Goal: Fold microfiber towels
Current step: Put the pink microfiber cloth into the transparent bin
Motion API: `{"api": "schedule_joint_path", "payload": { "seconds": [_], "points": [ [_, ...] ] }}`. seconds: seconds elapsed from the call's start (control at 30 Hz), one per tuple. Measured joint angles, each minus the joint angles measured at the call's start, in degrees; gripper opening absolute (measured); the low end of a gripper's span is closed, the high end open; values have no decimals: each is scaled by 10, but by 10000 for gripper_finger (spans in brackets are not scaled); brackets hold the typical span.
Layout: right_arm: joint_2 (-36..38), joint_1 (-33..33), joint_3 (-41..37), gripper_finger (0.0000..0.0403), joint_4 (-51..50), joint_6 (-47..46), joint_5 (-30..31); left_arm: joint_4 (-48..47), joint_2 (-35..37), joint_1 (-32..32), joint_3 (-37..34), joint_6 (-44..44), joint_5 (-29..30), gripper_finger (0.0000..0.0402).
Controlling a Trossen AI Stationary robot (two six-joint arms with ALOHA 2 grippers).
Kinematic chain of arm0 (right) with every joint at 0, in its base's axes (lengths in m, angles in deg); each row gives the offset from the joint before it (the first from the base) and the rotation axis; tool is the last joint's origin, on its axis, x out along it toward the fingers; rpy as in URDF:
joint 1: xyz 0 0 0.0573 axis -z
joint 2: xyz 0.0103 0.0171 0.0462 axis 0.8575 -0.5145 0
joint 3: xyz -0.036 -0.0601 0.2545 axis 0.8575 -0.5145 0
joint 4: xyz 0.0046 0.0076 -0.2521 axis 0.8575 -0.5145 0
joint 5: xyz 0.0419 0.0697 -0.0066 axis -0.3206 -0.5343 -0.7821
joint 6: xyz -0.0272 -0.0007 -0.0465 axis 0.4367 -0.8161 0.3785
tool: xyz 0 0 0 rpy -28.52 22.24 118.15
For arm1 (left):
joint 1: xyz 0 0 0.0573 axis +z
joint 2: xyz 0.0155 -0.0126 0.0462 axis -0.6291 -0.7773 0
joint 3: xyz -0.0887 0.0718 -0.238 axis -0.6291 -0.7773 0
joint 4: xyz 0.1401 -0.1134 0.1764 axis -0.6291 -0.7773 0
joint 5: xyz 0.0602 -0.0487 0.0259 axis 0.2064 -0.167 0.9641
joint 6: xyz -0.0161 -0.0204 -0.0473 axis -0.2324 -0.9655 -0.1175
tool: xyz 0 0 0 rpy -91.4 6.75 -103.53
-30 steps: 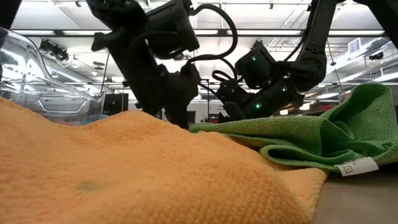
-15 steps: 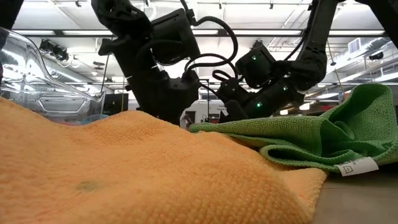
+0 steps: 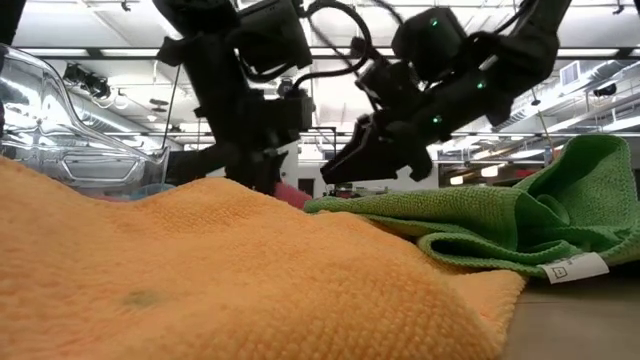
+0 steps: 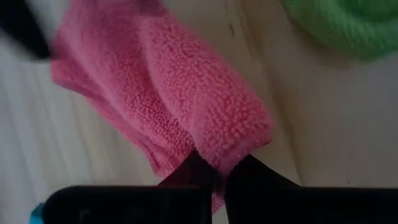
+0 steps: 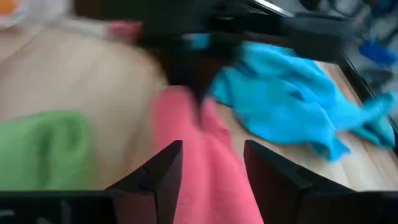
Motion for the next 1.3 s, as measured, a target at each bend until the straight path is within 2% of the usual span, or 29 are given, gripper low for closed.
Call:
{"api": "schedule_joint_path", "payload": {
  "seconds": [0.23,0.4,0.67,0.77,0.83,0.97,1.1,1.3],
  "points": [
    [0,-28,23,230,-31,49,28,-13,7,6,23,-56,-29,17],
    [-3,-28,26,265,-54,70,36,-16,7,6,33,-81,-29,30],
    [-26,-27,27,271,-57,95,35,-26,13,6,46,-92,-38,17],
    [-34,-16,26,265,-69,96,36,-25,25,6,47,-93,-41,28],
    [-37,-11,27,260,-74,94,66,-25,34,6,47,-94,-43,33],
    [-37,-1,27,239,-77,98,84,-27,42,6,47,-94,-52,25],
    [-37,0,27,202,-82,102,75,-22,47,6,47,-92,-53,18],
    [-36,4,27,124,-89,97,75,-20,51,6,47,-92,-51,39]
  ]
}}
